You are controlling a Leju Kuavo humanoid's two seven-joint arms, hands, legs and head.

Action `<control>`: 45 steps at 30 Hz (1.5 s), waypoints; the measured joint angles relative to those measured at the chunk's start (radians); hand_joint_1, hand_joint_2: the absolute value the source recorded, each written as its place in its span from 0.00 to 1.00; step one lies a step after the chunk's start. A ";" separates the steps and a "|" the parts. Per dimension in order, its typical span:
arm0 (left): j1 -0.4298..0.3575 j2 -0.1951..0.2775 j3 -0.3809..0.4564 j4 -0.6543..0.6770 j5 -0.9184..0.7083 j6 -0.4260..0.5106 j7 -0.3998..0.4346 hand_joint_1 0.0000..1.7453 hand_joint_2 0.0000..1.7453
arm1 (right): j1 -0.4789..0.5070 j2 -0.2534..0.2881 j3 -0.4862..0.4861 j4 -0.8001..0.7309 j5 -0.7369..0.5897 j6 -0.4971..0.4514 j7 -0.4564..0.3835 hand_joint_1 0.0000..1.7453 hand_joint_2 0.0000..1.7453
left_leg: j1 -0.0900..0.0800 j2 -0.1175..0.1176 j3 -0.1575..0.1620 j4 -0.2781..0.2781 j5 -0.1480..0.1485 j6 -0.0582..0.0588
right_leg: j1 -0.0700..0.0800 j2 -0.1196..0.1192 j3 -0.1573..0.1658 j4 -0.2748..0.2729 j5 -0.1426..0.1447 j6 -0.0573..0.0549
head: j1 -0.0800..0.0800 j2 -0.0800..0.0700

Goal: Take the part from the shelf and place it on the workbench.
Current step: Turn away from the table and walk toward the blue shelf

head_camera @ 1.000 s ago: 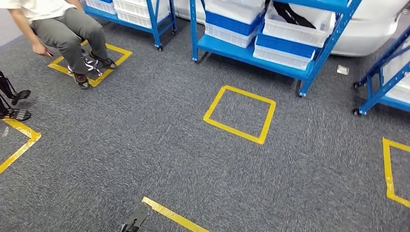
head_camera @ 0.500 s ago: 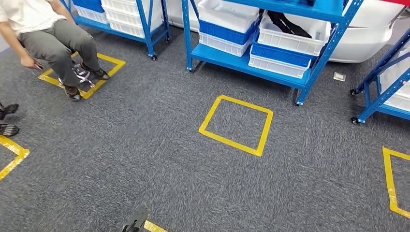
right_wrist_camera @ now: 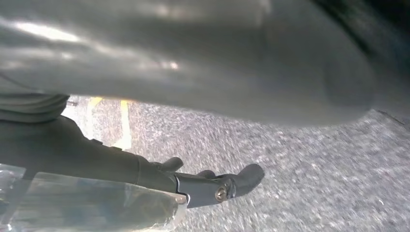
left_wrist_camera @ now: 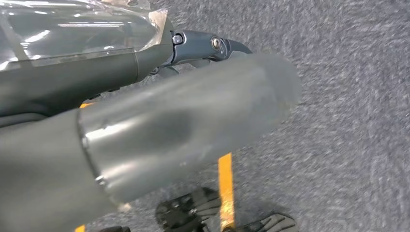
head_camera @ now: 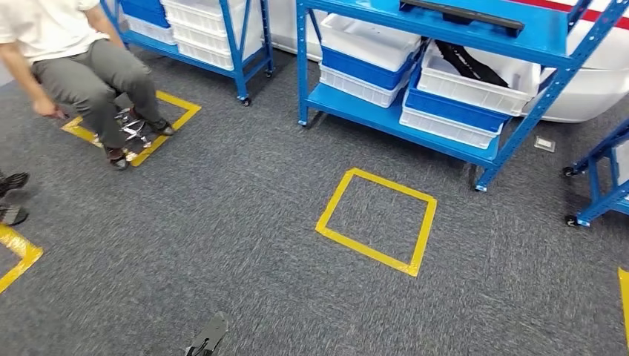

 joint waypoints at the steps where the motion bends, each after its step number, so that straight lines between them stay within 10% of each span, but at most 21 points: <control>1: -0.001 -0.002 0.000 0.000 0.000 -0.001 0.000 0.00 0.00 | -0.003 -0.002 -0.001 -0.001 0.000 0.000 0.000 0.00 0.00 | 0.005 -0.001 0.025 0.005 -0.001 -0.006 | 0.008 0.001 0.023 -0.014 0.019 -0.009 | -0.001 0.000; 3: -0.010 -0.008 -0.001 -0.002 -0.001 -0.002 0.000 0.00 0.00 | -0.013 -0.007 -0.003 -0.002 0.000 0.000 0.000 0.00 0.00 | 0.011 0.005 0.025 0.078 0.041 -0.020 | 0.009 0.007 0.083 -0.042 0.016 -0.043 | 0.007 0.000; 5: -0.019 -0.011 -0.004 -0.002 -0.002 -0.008 0.002 0.00 0.00 | -0.021 -0.010 -0.005 -0.002 0.001 0.000 0.001 0.00 0.00 | 0.013 0.017 -0.054 0.228 0.078 -0.032 | -0.008 0.008 0.137 -0.063 0.012 -0.072 | 0.012 0.000; 7: -0.023 -0.009 -0.006 -0.002 -0.002 -0.018 0.007 0.00 0.00 | -0.025 -0.009 -0.008 -0.002 0.002 0.000 0.001 0.00 0.00 | 0.023 0.024 -0.150 0.324 0.030 -0.045 | -0.022 0.009 0.172 -0.067 -0.012 -0.081 | 0.012 -0.001; 10: -0.022 0.001 -0.006 -0.002 -0.003 -0.028 0.017 0.00 0.00 | -0.020 -0.001 -0.011 -0.002 0.006 0.003 0.001 0.00 0.00 | 0.046 0.027 -0.259 0.310 -0.121 -0.071 | -0.048 0.019 0.224 -0.067 -0.063 -0.058 | 0.012 -0.001; 11: -0.022 0.004 -0.006 -0.002 -0.003 -0.028 0.019 0.00 0.00 | -0.016 0.002 -0.011 -0.002 0.008 0.004 0.001 0.00 0.00 | 0.055 0.030 -0.282 0.277 -0.131 -0.084 | -0.059 0.022 0.244 -0.067 -0.082 -0.046 | 0.012 -0.001; 12: -0.020 0.008 -0.006 -0.002 -0.003 -0.029 0.019 0.00 0.00 | -0.013 0.004 -0.011 -0.002 0.010 0.004 0.001 0.00 0.00 | 0.065 0.036 -0.298 0.230 -0.090 -0.099 | -0.066 0.023 0.260 -0.066 -0.102 -0.033 | 0.012 -0.001; 14: -0.015 0.010 -0.006 0.002 -0.003 -0.030 0.020 0.00 0.00 | -0.010 0.001 -0.013 -0.002 0.013 0.004 0.001 0.00 0.00 | 0.082 0.069 -0.316 0.143 0.083 -0.120 | -0.071 0.022 0.297 -0.062 -0.146 -0.006 | -0.001 -0.001; 16: -0.013 0.009 -0.006 0.005 -0.004 -0.030 0.021 0.00 0.00 | -0.012 -0.001 -0.014 -0.002 0.020 0.003 0.002 0.00 0.00 | 0.080 0.091 -0.315 0.115 0.184 -0.108 | -0.066 0.017 0.333 -0.072 -0.172 0.024 | 0.000 -0.001; 17: -0.015 0.009 -0.006 0.004 -0.005 -0.029 0.021 0.00 0.00 | -0.014 0.000 -0.014 -0.003 0.026 0.000 0.002 0.00 0.00 | 0.074 0.088 -0.305 0.116 0.180 -0.091 | -0.065 0.014 0.337 -0.066 -0.163 0.043 | 0.004 -0.001; 20: -0.020 0.009 -0.006 0.000 -0.006 -0.024 0.021 0.00 0.00 | -0.022 0.002 -0.014 -0.003 0.049 -0.021 0.002 0.00 0.75 | 0.064 0.066 -0.252 0.089 0.154 -0.051 | -0.075 0.009 0.244 0.098 -0.087 0.074 | 0.018 -0.001; 21: -0.020 0.009 -0.005 -0.001 -0.006 -0.023 0.021 0.00 0.00 | -0.022 0.004 -0.014 -0.003 0.055 -0.029 0.002 0.00 1.00 | 0.060 0.061 -0.226 0.076 0.143 -0.043 | -0.076 0.008 0.185 0.167 -0.081 0.066 | 0.022 0.000; 24: -0.018 0.010 -0.004 -0.001 -0.005 -0.023 0.021 0.00 0.00 | -0.018 0.007 -0.014 -0.003 0.055 -0.045 0.008 0.00 1.00 | 0.044 0.047 -0.138 0.031 0.108 -0.032 | -0.059 0.005 0.045 0.248 -0.166 0.026 | 0.027 0.000; 26: -0.017 0.010 -0.004 -0.001 -0.004 -0.026 0.019 0.00 0.00 | -0.017 0.009 -0.019 -0.003 0.032 -0.049 0.026 0.00 1.00 | 0.029 0.040 -0.064 -0.002 0.080 -0.028 | -0.039 0.004 -0.006 0.186 -0.215 0.006 | 0.028 0.000; 27: -0.017 0.010 -0.004 -0.001 -0.002 -0.028 0.017 0.00 0.00 | -0.018 0.011 -0.025 -0.002 0.019 -0.049 0.039 0.00 1.00 | 0.021 0.040 -0.027 -0.016 0.062 -0.027 | -0.030 0.001 -0.017 0.127 -0.191 0.003 | 0.028 0.000; 30: -0.014 0.010 -0.003 0.001 -0.001 -0.031 0.017 0.00 0.00 | -0.020 0.013 -0.048 -0.002 -0.006 -0.052 0.073 0.00 1.00 | 0.002 0.048 0.060 -0.038 -0.004 -0.027 | 0.005 -0.031 -0.017 -0.013 0.047 -0.011 | 0.019 0.000; 32: -0.018 0.009 -0.002 0.002 -0.001 -0.031 0.018 0.00 0.00 | -0.029 0.012 -0.059 -0.002 -0.007 -0.053 0.084 0.00 1.00 | 0.000 0.058 0.078 -0.029 -0.022 -0.036 | 0.018 -0.029 -0.004 -0.019 0.100 -0.039 | 0.010 0.000; 36: -0.030 0.003 -0.002 -0.002 -0.001 -0.027 0.018 0.00 0.00 | -0.036 0.005 -0.073 -0.003 -0.005 -0.039 0.091 0.00 1.00 | 0.013 0.048 -0.066 0.211 0.036 -0.047 | 0.004 0.013 0.034 -0.040 0.075 -0.078 | 0.014 0.000; 38: -0.025 0.004 -0.002 -0.001 -0.001 -0.025 0.018 0.00 0.00 | -0.034 0.003 -0.077 -0.003 -0.004 -0.030 0.092 0.00 1.00 | 0.017 0.037 -0.159 0.307 -0.030 -0.055 | 0.003 0.038 0.056 -0.048 0.060 -0.092 | 0.013 0.000; 41: -0.017 0.007 -0.002 -0.001 -0.001 -0.010 0.013 0.00 0.00 | -0.027 0.005 -0.082 -0.002 -0.002 -0.017 0.091 0.00 1.00 | 0.023 0.033 -0.245 0.298 -0.119 -0.067 | 0.003 0.080 0.087 -0.048 0.036 -0.090 | 0.013 0.000; 45: -0.010 0.009 -0.001 -0.001 -0.001 0.004 0.006 0.00 0.00 | -0.019 0.006 -0.090 -0.002 -0.001 -0.010 0.090 0.00 1.00 | 0.020 -0.038 -0.250 0.105 0.092 -0.048 | 0.005 0.128 0.112 -0.046 0.016 -0.074 | 0.014 0.000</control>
